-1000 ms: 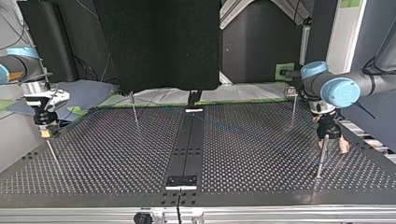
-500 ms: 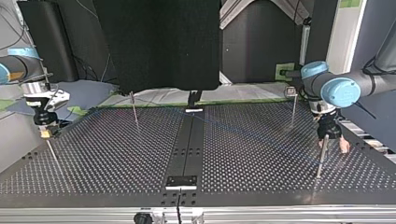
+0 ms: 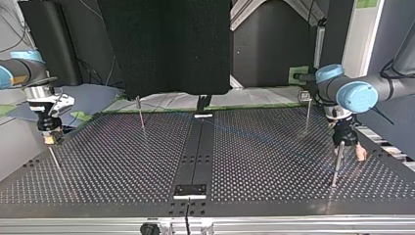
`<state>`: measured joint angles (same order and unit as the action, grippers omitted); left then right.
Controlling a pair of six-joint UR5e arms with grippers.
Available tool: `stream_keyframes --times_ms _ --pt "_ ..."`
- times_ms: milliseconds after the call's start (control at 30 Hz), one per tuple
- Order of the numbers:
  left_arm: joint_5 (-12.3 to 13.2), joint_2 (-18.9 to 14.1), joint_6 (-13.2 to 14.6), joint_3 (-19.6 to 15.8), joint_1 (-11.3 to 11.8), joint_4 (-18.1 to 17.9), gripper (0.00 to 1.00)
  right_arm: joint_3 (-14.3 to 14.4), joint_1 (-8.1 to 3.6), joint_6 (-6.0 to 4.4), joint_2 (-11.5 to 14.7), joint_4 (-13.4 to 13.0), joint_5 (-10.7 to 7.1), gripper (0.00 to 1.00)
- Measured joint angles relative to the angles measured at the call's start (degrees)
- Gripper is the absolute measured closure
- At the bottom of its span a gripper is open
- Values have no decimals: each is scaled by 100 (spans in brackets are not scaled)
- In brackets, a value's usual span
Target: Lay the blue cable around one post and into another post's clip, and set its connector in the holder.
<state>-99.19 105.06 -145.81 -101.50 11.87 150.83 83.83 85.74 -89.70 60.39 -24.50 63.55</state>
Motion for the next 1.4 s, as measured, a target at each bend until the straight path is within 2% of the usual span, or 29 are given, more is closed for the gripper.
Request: stream_keyframes --times_ms 300,933,1400 --pt "-5 0 0 0 0 0 1 -2 -3 -84 -4 -143 -47 100" --pt "9 0 1 -2 0 0 1 -1 4 -151 -15 -193 -51 100" --pt "9 0 0 -2 1 0 1 0 19 -155 -14 -237 -30 100"
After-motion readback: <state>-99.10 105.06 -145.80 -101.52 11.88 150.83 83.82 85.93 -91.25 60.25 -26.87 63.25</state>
